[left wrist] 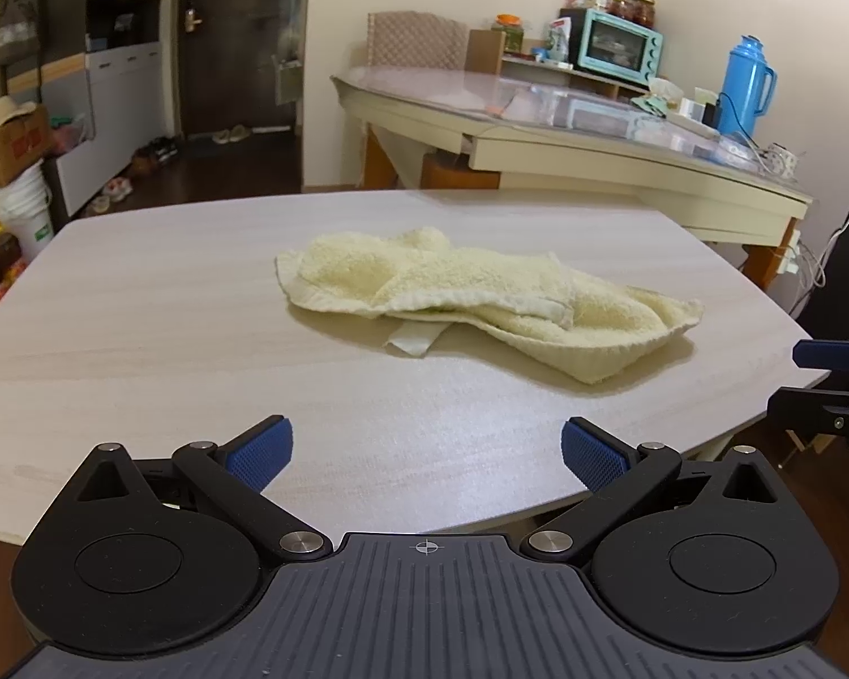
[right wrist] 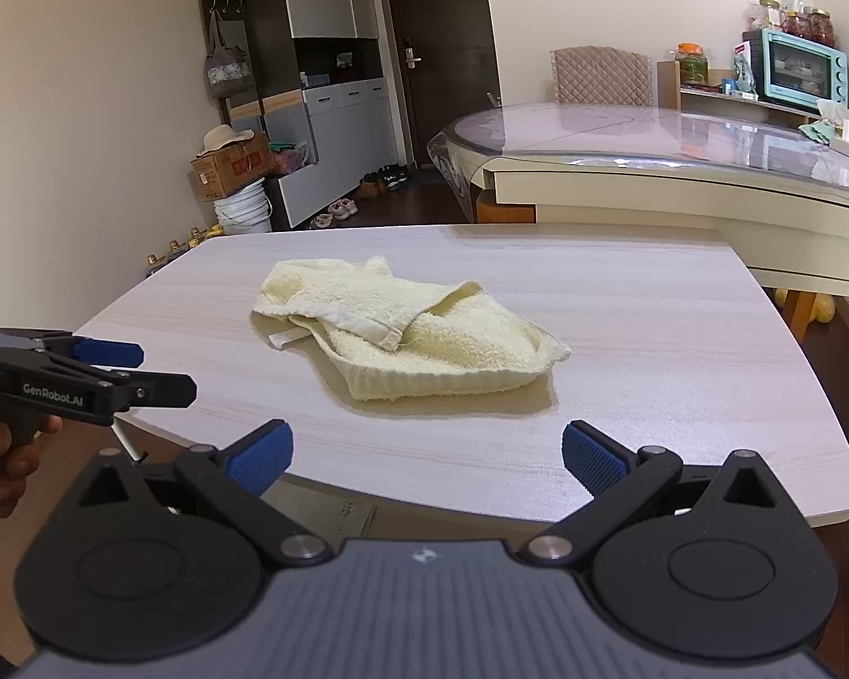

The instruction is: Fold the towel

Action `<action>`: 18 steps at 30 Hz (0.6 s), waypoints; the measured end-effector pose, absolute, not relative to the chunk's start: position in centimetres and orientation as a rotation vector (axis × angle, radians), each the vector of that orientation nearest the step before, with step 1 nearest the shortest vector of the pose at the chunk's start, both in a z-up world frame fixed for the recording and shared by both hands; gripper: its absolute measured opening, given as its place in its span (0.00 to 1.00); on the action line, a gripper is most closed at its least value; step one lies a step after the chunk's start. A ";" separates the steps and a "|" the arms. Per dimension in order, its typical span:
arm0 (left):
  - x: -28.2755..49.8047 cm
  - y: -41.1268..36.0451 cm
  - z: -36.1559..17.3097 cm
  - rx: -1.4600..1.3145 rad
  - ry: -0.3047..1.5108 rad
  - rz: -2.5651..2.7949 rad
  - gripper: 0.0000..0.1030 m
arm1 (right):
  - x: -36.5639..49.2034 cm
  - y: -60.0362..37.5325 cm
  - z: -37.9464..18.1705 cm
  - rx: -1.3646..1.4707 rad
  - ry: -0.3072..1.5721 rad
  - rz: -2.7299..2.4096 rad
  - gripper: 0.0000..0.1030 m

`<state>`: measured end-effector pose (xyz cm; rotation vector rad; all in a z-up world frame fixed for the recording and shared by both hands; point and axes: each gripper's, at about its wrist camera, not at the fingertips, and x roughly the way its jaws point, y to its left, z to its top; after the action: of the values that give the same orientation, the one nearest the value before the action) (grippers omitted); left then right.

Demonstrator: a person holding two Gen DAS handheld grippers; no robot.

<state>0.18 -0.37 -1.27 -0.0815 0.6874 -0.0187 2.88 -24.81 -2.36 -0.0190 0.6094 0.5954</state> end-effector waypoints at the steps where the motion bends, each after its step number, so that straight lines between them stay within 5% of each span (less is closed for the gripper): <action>1: 0.2 -0.4 -1.2 -0.081 0.688 -0.019 1.00 | 2.6 -24.9 -2.3 -0.019 0.610 0.595 1.00; 18: 0.0 -0.3 -1.9 -0.082 0.689 -0.025 1.00 | 3.9 -24.5 -1.7 -0.021 0.634 0.592 1.00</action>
<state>0.01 -0.33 -1.92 -0.0823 0.6887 -0.0254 3.94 -24.54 -1.74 -0.0213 0.6339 0.5920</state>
